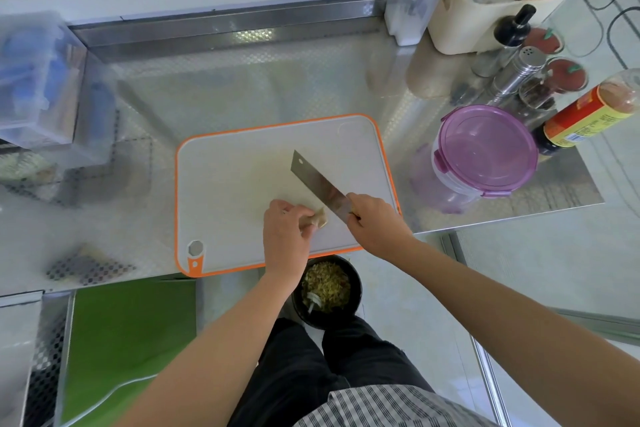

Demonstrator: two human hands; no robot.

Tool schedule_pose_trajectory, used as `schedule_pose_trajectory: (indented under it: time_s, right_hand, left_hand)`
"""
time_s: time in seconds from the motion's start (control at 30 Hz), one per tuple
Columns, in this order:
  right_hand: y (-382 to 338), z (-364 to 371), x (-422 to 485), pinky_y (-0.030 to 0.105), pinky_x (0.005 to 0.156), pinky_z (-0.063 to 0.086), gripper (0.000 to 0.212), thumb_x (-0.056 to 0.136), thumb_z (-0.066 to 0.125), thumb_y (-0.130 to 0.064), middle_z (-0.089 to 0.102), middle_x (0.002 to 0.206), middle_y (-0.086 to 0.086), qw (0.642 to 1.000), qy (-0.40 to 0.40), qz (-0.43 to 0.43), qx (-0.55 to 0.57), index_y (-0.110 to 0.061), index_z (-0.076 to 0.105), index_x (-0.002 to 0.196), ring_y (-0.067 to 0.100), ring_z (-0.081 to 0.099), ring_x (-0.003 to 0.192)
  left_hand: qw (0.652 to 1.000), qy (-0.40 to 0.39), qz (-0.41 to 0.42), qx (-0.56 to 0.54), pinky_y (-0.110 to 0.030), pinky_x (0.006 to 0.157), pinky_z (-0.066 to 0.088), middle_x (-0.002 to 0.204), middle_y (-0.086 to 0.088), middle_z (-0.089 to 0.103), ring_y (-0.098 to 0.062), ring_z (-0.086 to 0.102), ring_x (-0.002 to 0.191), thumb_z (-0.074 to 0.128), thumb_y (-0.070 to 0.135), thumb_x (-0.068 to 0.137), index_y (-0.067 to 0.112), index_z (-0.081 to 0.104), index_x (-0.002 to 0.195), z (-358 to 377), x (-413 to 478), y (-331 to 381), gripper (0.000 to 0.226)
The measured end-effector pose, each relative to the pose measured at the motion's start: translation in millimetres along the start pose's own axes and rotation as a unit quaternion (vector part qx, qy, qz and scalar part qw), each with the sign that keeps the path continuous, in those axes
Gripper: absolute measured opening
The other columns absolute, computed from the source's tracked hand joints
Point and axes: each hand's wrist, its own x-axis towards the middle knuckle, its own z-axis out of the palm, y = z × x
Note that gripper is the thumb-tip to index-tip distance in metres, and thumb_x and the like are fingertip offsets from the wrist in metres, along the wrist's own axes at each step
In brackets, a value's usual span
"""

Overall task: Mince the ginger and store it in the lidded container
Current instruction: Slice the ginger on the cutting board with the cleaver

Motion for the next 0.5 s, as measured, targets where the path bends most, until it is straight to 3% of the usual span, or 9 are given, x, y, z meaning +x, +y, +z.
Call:
schedule_pose_trajectory:
  time_s: [0.17,0.3,0.43,0.5]
  right_hand:
    - [2,-5,-6,0.031,0.055,0.028,0.004,0.092,0.038,-0.014,0.039,0.076,0.0,0.995,-0.03,-0.041,-0.086,-0.012,0.042,0.093,0.025,0.043,0.068]
    - [1,-8,-9,0.032,0.06,0.031,0.018,0.094,0.038,-0.015,0.042,0.085,0.001,0.991,-0.04,-0.048,-0.12,-0.014,0.047,0.109,0.024,0.044,0.07]
    - [2,-12,-8,0.033,0.06,0.031,0.018,0.094,0.038,-0.015,0.039,0.085,0.0,0.986,-0.053,-0.059,-0.149,-0.013,0.048,0.109,0.024,0.042,0.068]
    - [2,-14,-6,0.034,0.06,0.031,0.017,0.095,0.038,-0.015,0.038,0.085,0.001,0.982,-0.06,-0.064,-0.167,-0.013,0.048,0.108,0.024,0.042,0.068]
  left_hand:
    - [1.0,0.008,0.011,-0.009,-0.019,0.075,0.034,0.09,0.004,0.051,-0.017,0.046,0.09,0.074,0.02,0.082,0.024,0.074,0.095,-2,3,2,0.014]
    - [0.999,0.011,0.015,-0.026,-0.021,0.075,0.038,0.089,0.003,0.053,-0.018,0.047,0.09,0.075,0.018,0.081,0.023,0.075,0.095,-1,2,1,0.015]
    - [0.999,0.014,0.026,-0.022,-0.022,0.074,0.038,0.091,0.002,0.056,-0.02,0.048,0.09,0.075,0.015,0.08,0.02,0.076,0.096,0,3,0,0.016]
    - [0.999,0.012,0.028,-0.027,-0.027,0.075,0.045,0.092,0.001,0.058,-0.021,0.05,0.09,0.076,0.013,0.079,0.02,0.076,0.095,2,3,-1,0.017]
